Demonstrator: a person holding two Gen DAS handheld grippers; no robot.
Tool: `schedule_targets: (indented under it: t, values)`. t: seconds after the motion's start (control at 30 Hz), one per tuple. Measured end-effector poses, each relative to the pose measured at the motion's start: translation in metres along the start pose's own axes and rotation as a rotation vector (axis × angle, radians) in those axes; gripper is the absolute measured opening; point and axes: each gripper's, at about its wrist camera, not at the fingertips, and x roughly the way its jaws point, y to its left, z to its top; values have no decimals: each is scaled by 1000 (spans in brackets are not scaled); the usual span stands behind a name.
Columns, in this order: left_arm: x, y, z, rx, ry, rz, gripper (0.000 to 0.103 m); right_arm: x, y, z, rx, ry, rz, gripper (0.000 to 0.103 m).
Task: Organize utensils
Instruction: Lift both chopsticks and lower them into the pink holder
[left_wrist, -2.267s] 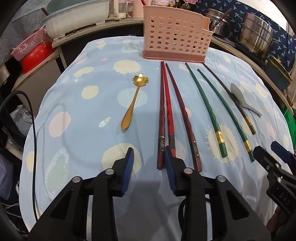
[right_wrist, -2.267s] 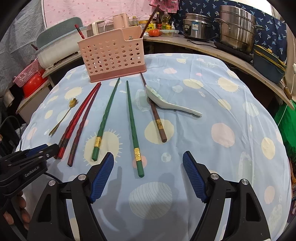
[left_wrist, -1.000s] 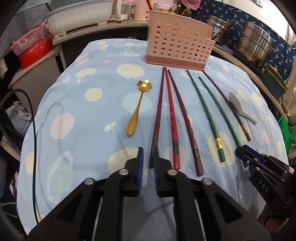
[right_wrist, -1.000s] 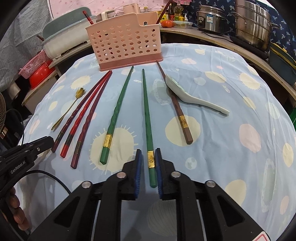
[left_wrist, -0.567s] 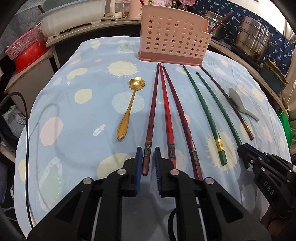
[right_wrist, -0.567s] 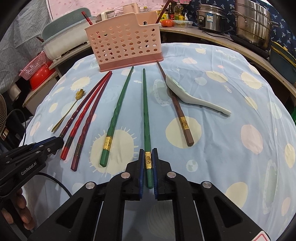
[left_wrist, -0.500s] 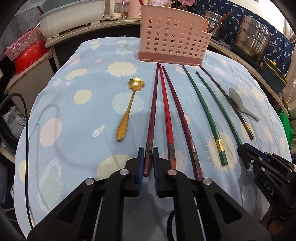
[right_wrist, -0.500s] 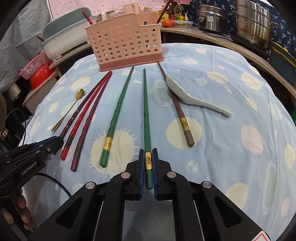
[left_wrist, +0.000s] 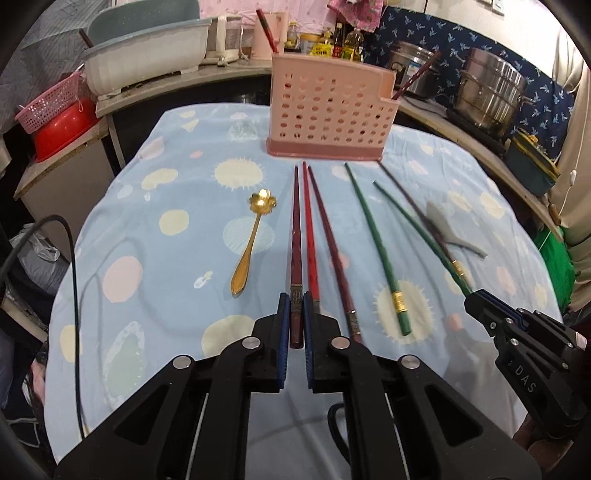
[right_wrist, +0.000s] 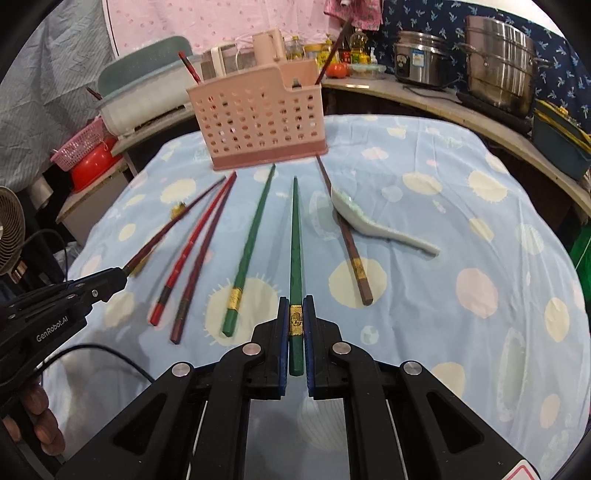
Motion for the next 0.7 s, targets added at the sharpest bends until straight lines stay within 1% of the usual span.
schedule_targets:
  t: [0.2, 0.37, 0.5, 0.7]
  values:
    - [-32, -5, 16, -7, -58, -26, 7, -34, 5, 15, 6, -65, 27, 7]
    - [-56, -8, 34, -7, -115, -35, 7, -58, 9, 35, 8, -121, 46, 7]
    - [-73, -9, 53, -4, -167, -36, 7, -72, 9, 54, 21, -164, 60, 7]
    - [-91, -11, 86, 5, -240, -42, 7, -87, 9, 84, 17, -235, 58, 7]
